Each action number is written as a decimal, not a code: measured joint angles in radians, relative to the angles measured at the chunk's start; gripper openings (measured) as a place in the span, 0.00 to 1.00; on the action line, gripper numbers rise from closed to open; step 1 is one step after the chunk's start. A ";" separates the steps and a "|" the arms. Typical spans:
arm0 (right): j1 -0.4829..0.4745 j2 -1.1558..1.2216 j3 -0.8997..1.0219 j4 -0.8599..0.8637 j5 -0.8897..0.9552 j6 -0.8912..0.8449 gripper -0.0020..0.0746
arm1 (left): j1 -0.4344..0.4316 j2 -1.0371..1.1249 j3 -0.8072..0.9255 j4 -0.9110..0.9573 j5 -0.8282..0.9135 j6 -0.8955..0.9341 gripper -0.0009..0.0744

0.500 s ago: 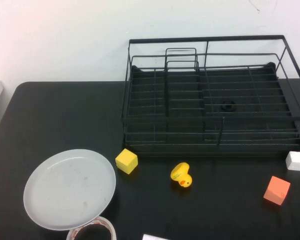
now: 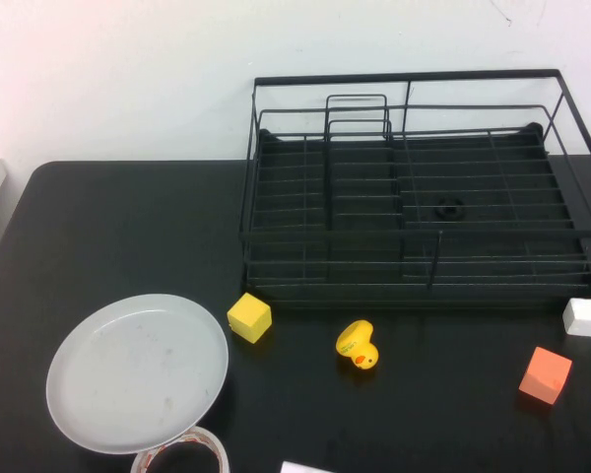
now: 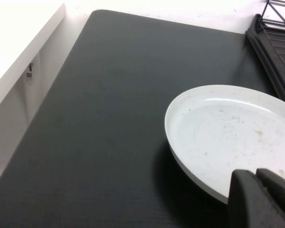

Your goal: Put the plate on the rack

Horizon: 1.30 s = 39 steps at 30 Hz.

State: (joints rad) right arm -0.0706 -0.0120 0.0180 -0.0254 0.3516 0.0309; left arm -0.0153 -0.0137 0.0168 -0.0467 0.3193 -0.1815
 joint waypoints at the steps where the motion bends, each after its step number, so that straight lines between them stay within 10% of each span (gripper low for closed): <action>1: 0.000 0.000 0.000 0.000 0.000 0.000 0.02 | 0.000 0.000 0.000 0.000 0.000 0.000 0.01; 22: 0.000 0.000 0.000 0.002 0.000 0.000 0.02 | 0.000 0.000 0.004 -0.066 -0.062 0.000 0.01; 39: 0.000 0.000 0.000 0.004 0.000 0.000 0.02 | 0.000 0.000 0.004 -1.005 -0.381 -0.197 0.01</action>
State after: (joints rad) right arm -0.0706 -0.0120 0.0180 -0.0217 0.3516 0.0309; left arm -0.0153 -0.0137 0.0207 -1.0517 -0.0615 -0.3785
